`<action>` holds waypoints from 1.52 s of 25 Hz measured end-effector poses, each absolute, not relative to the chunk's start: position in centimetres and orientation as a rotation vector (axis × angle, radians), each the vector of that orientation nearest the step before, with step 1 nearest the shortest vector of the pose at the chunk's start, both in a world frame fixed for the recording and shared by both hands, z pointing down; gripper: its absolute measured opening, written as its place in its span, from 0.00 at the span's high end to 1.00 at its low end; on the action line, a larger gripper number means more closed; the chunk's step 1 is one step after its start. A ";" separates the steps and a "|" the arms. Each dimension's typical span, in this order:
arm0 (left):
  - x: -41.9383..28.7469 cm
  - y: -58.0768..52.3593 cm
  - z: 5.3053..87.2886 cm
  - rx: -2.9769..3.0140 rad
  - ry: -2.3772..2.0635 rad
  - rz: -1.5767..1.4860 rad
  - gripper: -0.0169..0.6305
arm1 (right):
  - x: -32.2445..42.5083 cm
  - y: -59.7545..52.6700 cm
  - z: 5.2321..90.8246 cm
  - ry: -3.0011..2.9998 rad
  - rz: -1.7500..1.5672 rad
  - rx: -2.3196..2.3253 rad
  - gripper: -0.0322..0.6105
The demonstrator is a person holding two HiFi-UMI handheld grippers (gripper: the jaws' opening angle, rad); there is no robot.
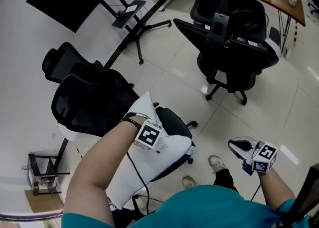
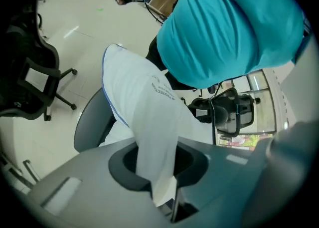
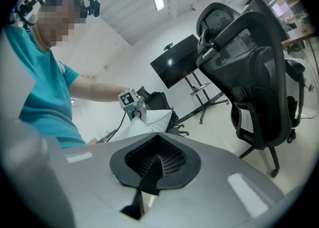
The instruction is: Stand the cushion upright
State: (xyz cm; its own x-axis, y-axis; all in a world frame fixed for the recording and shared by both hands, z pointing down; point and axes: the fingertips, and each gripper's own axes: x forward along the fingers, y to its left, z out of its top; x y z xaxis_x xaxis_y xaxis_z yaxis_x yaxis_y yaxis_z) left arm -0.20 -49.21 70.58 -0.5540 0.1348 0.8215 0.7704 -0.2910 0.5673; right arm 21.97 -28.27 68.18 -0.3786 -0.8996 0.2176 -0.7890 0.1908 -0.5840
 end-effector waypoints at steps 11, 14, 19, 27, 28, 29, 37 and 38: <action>-9.5 -56.9 50.3 -1.286 -1.004 -2.050 0.87 | 18.8 -31.3 63.6 2.358 -0.839 -1.563 0.95; -12.4 -58.2 44.8 -1.403 -0.828 -2.085 0.87 | 18.3 -32.3 61.8 2.386 -0.786 -1.549 0.95; -15.3 -61.6 36.1 -1.677 -0.477 -2.096 0.87 | 18.2 -34.0 58.4 2.434 -0.694 -1.529 0.95; -19.0 -64.0 31.7 -1.905 -0.224 -2.089 0.87 | 16.8 -34.0 56.0 2.483 -0.668 -1.532 0.95; -19.0 -64.1 31.1 -1.923 -0.217 -2.088 0.87 | 16.7 -34.0 55.6 2.485 -0.663 -1.536 0.95; -18.9 -64.1 30.3 -1.938 -0.207 -2.085 0.87 | 16.7 -34.0 55.3 2.488 -0.657 -1.540 0.95; -17.6 -64.3 23.6 -2.076 -0.096 -2.039 0.87 | 16.6 -34.3 53.7 2.498 -0.616 -1.536 0.95; -17.6 -64.3 23.5 -2.091 -0.089 -2.041 0.86 | 16.6 -34.2 53.7 2.500 -0.616 -1.533 0.95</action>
